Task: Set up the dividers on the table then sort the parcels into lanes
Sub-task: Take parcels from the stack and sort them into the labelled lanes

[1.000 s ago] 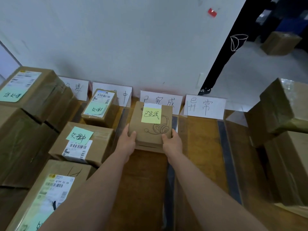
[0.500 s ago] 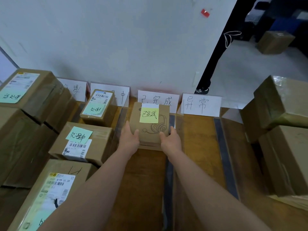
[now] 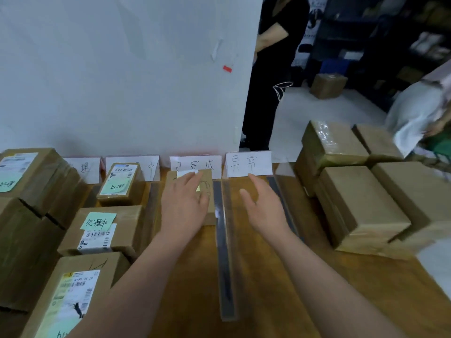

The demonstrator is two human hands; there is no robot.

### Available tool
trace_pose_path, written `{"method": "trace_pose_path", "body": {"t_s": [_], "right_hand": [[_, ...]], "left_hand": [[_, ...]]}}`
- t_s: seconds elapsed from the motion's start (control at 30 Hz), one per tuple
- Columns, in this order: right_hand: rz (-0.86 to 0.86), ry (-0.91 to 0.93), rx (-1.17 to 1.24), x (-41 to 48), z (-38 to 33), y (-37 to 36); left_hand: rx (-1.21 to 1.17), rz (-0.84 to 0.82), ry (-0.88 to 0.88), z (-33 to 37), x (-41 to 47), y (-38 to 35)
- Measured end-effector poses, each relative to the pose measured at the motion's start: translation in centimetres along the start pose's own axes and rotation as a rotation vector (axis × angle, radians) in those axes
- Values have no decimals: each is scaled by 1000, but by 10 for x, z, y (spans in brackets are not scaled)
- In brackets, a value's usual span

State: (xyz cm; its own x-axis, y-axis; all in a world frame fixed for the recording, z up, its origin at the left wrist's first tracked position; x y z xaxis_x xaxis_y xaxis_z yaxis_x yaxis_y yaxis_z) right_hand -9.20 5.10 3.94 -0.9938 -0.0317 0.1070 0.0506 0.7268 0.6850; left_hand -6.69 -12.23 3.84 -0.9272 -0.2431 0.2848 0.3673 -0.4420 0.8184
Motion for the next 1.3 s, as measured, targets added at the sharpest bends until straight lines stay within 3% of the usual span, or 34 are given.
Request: {"method": "trace_pose_path", "body": {"t_s": [0.13, 0.27, 0.5, 0.83, 0.97, 1.13, 1.3], "right_hand": [[75, 0, -14, -23, 16, 56], [176, -29, -61, -38, 39, 117], [228, -239, -94, -42, 125, 217], [-9, -396, -2, -10, 226, 258], [-117, -385, 17, -2, 238, 255], [-122, -393, 65, 2, 245, 250], [-108, -244, -7, 1, 239, 246]], "left_hand": [[76, -11, -129, 56, -18, 3], [-59, -55, -175, 112, -30, -7], [-152, -180, -252, 216, -48, -61], [-360, -466, 130, 313, -61, -169], [-391, -473, 241, 314, -59, -200], [-408, -428, 323, 308, -58, -214], [-391, -377, 385, 303, -60, -221]]}}
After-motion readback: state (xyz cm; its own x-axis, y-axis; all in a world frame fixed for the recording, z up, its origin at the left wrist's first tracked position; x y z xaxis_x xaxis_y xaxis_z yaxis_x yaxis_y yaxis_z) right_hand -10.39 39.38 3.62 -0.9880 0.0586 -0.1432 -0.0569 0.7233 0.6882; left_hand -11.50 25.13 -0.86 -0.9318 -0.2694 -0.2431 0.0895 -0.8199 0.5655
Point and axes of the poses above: each hand's wrist, its own x-axis towards the middle knuckle, its own y-axis out of the back of the hand, z = x × y, the point moved 3 cm from there along x, towards the middle knuckle, and after that the axes turned 3 degrees about z, right-handed, at the moved point
